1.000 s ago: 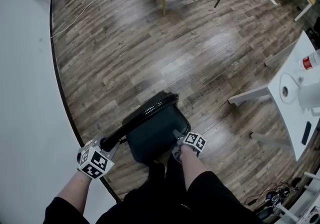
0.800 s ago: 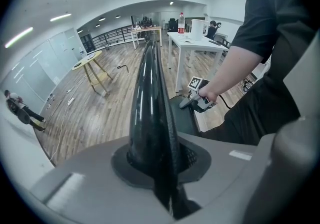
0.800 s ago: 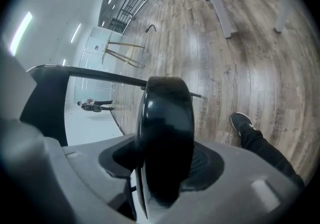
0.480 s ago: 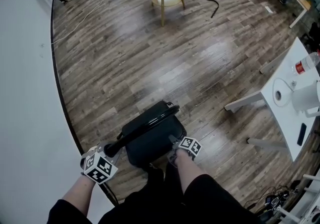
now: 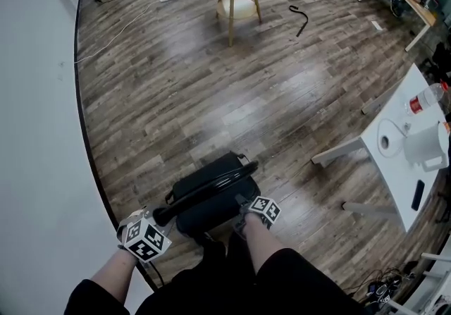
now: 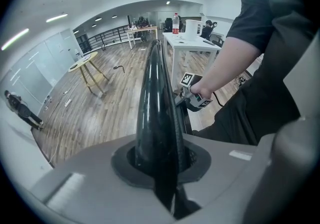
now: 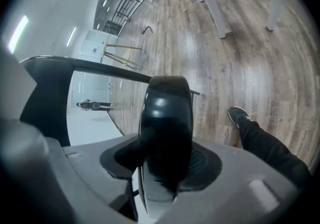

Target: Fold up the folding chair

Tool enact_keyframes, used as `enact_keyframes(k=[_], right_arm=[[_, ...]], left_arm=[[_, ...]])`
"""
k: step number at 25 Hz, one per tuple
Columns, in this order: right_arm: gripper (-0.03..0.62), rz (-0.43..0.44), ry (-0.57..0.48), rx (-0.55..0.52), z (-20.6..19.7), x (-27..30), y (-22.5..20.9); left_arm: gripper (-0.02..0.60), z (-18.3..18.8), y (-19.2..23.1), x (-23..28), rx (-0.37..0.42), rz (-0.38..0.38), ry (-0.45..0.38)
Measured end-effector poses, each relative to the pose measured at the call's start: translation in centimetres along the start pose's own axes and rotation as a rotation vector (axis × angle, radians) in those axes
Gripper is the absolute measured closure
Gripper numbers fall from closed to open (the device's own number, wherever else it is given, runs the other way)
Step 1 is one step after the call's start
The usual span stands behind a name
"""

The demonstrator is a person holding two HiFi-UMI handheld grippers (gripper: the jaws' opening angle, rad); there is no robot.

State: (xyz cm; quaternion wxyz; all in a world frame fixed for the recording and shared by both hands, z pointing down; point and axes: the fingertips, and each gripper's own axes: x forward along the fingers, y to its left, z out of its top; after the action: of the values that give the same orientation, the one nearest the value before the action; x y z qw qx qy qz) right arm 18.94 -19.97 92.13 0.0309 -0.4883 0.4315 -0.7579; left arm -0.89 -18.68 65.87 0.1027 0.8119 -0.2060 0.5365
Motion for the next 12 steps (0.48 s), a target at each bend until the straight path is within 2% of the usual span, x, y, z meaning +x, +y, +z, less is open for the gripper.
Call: enact_keyframes(k=[12], right_arm=[[0.404,-0.052,-0.036,0.066,-0.2,-3.1,0.7]], left_arm=[[0.523,1.3,-4.1,-0.6,0.038,-0.033,-0.017]])
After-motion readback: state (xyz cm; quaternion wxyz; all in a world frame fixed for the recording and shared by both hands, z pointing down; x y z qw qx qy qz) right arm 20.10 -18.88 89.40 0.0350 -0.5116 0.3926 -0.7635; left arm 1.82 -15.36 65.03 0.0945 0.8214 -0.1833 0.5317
